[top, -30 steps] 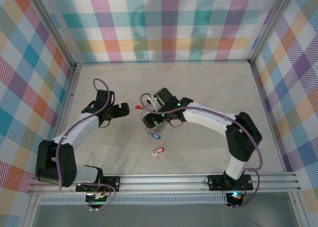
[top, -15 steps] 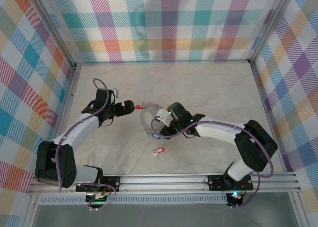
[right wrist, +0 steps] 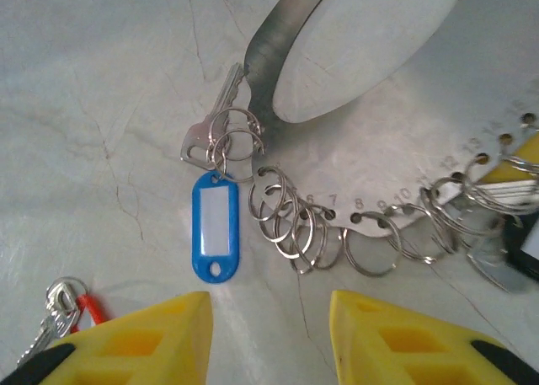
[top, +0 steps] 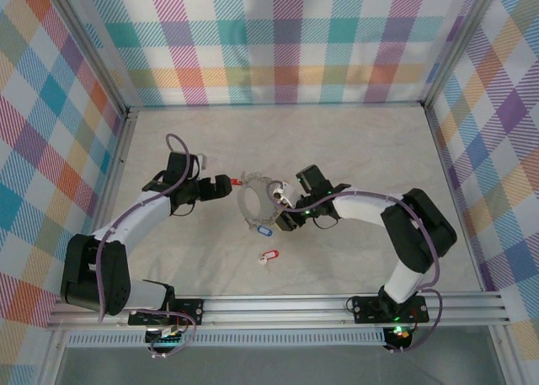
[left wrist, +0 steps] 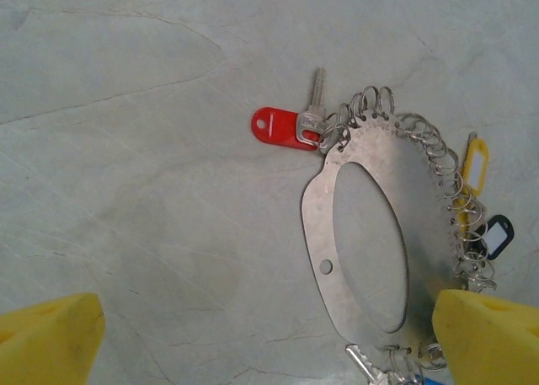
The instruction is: Put the keys on the keyring
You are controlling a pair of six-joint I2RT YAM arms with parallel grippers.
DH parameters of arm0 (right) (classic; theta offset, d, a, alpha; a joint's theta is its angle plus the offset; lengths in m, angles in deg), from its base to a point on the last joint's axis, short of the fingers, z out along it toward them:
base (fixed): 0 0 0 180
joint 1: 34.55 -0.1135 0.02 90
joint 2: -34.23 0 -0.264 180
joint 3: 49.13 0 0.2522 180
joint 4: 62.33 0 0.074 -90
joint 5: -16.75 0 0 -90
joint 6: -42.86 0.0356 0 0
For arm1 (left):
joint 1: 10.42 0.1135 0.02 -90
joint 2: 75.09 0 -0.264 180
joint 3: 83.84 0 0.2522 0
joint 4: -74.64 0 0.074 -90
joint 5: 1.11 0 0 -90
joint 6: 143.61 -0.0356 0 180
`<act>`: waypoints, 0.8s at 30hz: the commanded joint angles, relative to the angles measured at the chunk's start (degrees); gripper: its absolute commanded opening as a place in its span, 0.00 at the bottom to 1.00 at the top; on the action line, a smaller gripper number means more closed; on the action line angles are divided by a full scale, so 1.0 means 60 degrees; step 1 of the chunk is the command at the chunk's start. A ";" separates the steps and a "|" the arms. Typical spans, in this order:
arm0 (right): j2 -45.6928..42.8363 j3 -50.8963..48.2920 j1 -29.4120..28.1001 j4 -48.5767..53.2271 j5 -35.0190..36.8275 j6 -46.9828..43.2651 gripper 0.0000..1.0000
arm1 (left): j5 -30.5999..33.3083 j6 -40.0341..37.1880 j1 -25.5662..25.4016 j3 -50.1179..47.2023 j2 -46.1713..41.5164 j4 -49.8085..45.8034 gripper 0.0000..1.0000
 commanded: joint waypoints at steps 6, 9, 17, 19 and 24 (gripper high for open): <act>0.0889 0.1273 -0.0068 0.0302 -0.0014 0.0648 0.35 | 0.0745 -0.0432 -0.0284 0.0053 -0.0211 -0.0426 1.00; 0.1107 0.1308 -0.0068 0.0366 -0.0085 0.0767 0.34 | 0.0807 -0.0506 -0.0314 0.0077 -0.0217 -0.0466 1.00; 0.1051 0.1225 -0.0068 0.0610 -0.0094 0.0882 0.39 | 0.0872 -0.0532 -0.0406 0.0097 -0.0173 -0.0474 1.00; 0.1163 0.1305 -0.0068 0.0767 -0.0097 0.0926 0.40 | 0.0887 -0.0531 -0.0402 0.0095 -0.0148 -0.0469 1.00; 0.1313 0.1381 -0.0198 0.0946 0.0251 0.0839 0.39 | 0.0878 -0.0480 -0.0444 0.0088 -0.0090 -0.0458 1.00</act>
